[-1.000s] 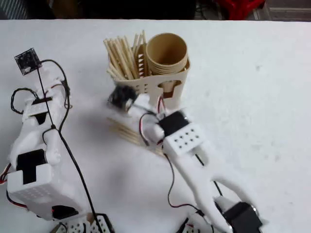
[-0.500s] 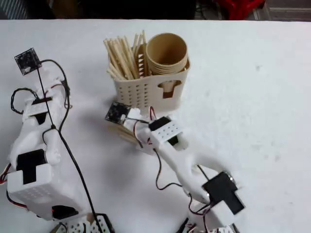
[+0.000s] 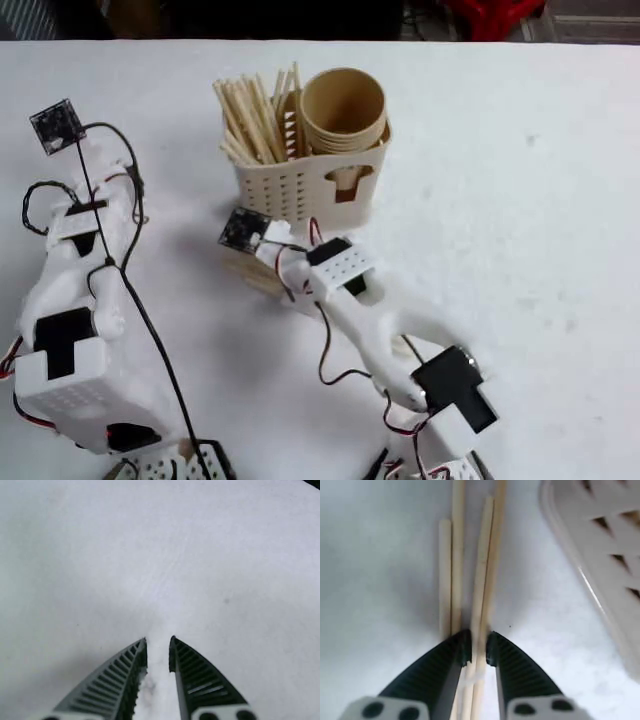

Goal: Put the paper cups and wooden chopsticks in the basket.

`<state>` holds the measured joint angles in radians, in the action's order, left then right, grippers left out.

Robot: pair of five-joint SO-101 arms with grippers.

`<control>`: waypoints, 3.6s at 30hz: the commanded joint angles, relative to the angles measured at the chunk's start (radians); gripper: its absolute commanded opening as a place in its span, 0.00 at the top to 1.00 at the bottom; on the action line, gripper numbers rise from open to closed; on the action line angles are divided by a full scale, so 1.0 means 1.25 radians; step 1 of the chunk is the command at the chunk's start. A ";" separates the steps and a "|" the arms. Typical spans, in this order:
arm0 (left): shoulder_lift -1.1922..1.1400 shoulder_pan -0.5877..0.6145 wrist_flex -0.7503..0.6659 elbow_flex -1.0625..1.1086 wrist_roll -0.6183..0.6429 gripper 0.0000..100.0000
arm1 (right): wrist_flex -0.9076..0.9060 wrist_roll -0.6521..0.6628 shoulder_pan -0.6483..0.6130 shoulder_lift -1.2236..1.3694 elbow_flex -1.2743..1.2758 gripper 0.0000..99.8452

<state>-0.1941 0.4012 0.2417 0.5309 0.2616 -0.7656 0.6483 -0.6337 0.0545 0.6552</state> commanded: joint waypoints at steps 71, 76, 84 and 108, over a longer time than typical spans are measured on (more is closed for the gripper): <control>0.012 -0.003 0.004 -0.026 -0.007 0.91 | 0.114 -0.092 0.042 -0.142 0.123 0.83; 0.009 -0.003 0.004 -0.031 -0.007 0.91 | 0.093 -0.032 0.006 -0.088 0.117 0.85; 0.009 -0.003 0.004 -0.031 -0.007 0.91 | 0.069 -0.026 -0.023 -0.079 0.113 0.86; 0.008 -0.003 0.002 -0.031 -0.007 0.91 | -0.021 -0.156 -0.026 -0.678 0.225 0.98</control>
<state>-0.1941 0.4012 0.2417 0.5309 0.2616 -0.7963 0.5332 -0.6567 -0.5884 0.9436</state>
